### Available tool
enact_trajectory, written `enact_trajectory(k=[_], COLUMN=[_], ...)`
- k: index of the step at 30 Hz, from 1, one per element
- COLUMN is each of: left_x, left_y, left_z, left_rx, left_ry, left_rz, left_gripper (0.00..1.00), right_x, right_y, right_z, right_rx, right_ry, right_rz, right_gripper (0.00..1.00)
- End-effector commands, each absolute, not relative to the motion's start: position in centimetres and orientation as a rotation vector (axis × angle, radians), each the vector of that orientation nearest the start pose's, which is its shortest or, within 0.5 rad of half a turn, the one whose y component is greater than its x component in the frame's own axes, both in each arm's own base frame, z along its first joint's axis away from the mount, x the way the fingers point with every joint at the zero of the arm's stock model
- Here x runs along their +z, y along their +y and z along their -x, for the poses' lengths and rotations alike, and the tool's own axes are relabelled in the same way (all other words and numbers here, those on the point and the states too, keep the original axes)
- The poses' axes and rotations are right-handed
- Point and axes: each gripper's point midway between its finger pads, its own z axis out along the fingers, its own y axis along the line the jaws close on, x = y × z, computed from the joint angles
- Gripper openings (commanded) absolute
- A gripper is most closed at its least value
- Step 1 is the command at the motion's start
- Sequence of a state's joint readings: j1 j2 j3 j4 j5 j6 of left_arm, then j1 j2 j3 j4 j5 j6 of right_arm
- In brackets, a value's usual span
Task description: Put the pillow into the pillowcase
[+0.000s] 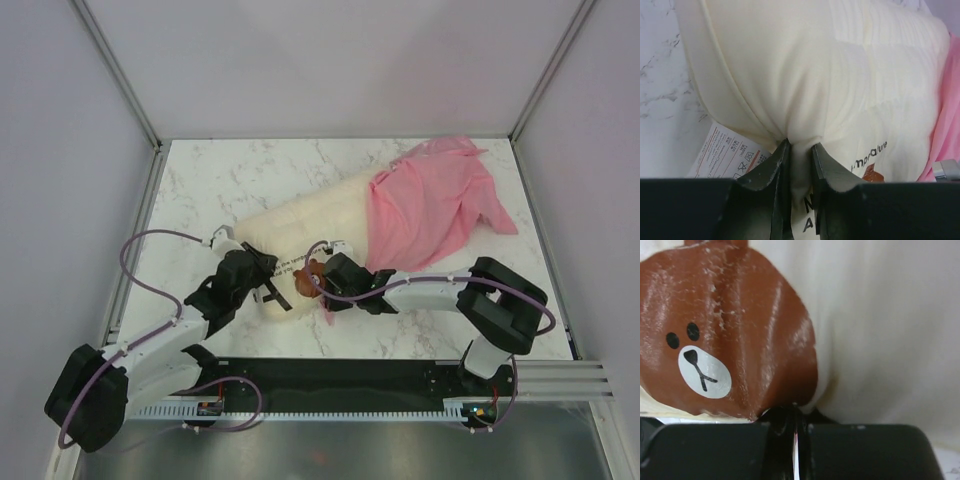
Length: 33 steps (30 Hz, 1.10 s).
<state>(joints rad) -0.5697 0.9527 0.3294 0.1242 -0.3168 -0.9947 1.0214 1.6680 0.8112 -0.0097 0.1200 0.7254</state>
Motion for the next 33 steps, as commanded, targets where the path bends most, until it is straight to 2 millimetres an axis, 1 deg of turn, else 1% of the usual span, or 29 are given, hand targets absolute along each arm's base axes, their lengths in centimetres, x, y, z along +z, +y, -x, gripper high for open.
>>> enact_trajectory(k=[1, 2, 3, 5, 6, 7, 9, 10, 12, 13, 14, 15, 16, 17, 18, 19, 20, 21, 22, 23, 24, 25, 27, 28, 29, 30, 31, 32, 33], left_x=[12.8, 12.7, 12.5, 12.7, 12.7, 13.2, 13.5, 14.2, 14.0, 14.6, 13.9, 14.1, 14.3, 14.4, 14.1, 13.8, 13.6, 13.3, 12.7, 12.4, 11.9, 11.6, 11.1, 10.9, 10.7, 10.6, 11.0, 10.4, 10.2], left_y=[-19.3, -19.2, -19.0, -18.3, -18.1, -17.9, -17.4, -17.1, -16.0, -15.2, -14.3, -13.5, -13.3, -13.0, -12.3, -12.1, -11.8, -10.6, -10.8, -10.5, -10.0, -9.9, -9.2, -9.7, -9.8, -9.7, -10.2, -10.3, -10.5], left_z=[-27.4, -27.3, -27.2, -27.0, -27.0, -27.1, -26.9, -27.1, -26.9, -27.2, -26.8, -27.0, -27.1, -27.1, -27.3, -27.3, -27.4, -27.9, -28.0, -28.2, -28.5, -28.9, -29.5, -29.9, -30.1, -30.4, -30.8, -31.0, -31.5], left_rx=[-0.833, -0.83, -0.82, -0.799, -0.785, -0.777, -0.737, -0.717, -0.632, -0.584, -0.525, -0.489, -0.485, -0.478, -0.473, -0.474, -0.48, -0.462, -0.493, -0.503, -0.533, -0.55, -0.563, -0.597, -0.595, -0.586, -0.607, -0.599, -0.6], left_ry=[1.953, 1.951, 1.949, 1.934, 1.93, 1.919, 1.923, 1.91, 1.93, 1.911, 1.944, 1.939, 1.942, 1.946, 1.957, 1.969, 1.977, 1.975, 2.004, 2.017, 2.034, 2.042, 2.058, 2.079, 2.089, 2.097, 2.103, 2.126, 2.137], left_rz=[0.616, 0.618, 0.617, 0.618, 0.605, 0.597, 0.562, 0.556, 0.531, 0.55, 0.557, 0.552, 0.545, 0.546, 0.561, 0.563, 0.57, 0.603, 0.599, 0.606, 0.618, 0.625, 0.653, 0.638, 0.633, 0.627, 0.612, 0.616, 0.613], left_gripper=[0.28, 0.29, 0.29, 0.29, 0.29, 0.29, 0.32, 0.36, 0.48, 0.66, 0.73, 0.77, 0.83, 0.85, 0.87, 0.88, 0.88, 0.89, 0.89, 0.89, 0.89, 0.89, 0.89, 0.9, 0.9, 0.9, 0.9, 0.91, 0.91], right_x=[5.9, 6.0, 7.5, 8.2, 8.5, 8.7, 9.9, 11.1, 13.2, 14.6, 16.3, 17.1, 18.9, 19.0, 19.4, 20.5, 20.1, 20.3, 21.6, 20.8, 21.0, 22.0, 20.6, 21.2, 19.6, 19.2, 19.8, 18.5, 18.2], right_y=[37.4, 36.6, 36.3, 35.0, 34.6, 34.2, 32.2, 31.6, 28.7, 27.8, 26.6, 25.7, 25.2, 23.9, 22.4, 21.5, 20.8, 19.9, 18.5, 17.7, 16.3, 15.4, 14.7, 15.1, 15.4, 15.4, 15.7, 15.6, 15.6], right_z=[-18.3, -18.6, -19.1, -18.8, -18.8, -18.7, -19.4, -20.2, -21.8, -22.3, -23.5, -24.1, -25.1, -25.7, -27.0, -27.9, -28.8, -29.8, -31.2, -32.2, -33.4, -34.7, -36.7, -37.7, -38.7, -39.4, -40.4, -41.2, -42.5], right_rx=[0.86, 0.821, 0.843, 0.823, 0.833, 0.822, 0.703, 0.66, 0.556, 0.529, 0.506, 0.472, 0.437, 0.358, 0.253, 0.179, 0.098, 0.03, -0.077, -0.167, -0.236, -0.291, -0.365, -0.36, -0.406, -0.435, -0.446, -0.514, -0.566], right_ry=[2.462, 2.456, 2.418, 2.419, 2.427, 2.438, 2.433, 2.408, 2.375, 2.364, 2.325, 2.309, 2.268, 2.278, 2.259, 2.241, 2.242, 2.232, 2.183, 2.201, 2.195, 2.162, 2.194, 2.187, 2.214, 2.219, 2.198, 2.206, 2.193], right_rz=[0.382, 0.385, 0.376, 0.411, 0.432, 0.453, 0.48, 0.469, 0.43, 0.418, 0.37, 0.354, 0.344, 0.329, 0.285, 0.27, 0.258, 0.234, 0.173, 0.176, 0.127, 0.077, 0.074, 0.07, 0.092, 0.098, 0.081, 0.088, 0.081], right_gripper=[0.0, 0.0, 0.0, 0.0, 0.05, 0.38, 0.71, 0.73, 0.75, 0.75, 0.75, 0.75, 0.75, 0.75, 0.75, 0.75, 0.75, 0.74, 0.74, 0.73, 0.71, 0.71, 0.7, 0.7, 0.7, 0.7, 0.7, 0.7, 0.7])
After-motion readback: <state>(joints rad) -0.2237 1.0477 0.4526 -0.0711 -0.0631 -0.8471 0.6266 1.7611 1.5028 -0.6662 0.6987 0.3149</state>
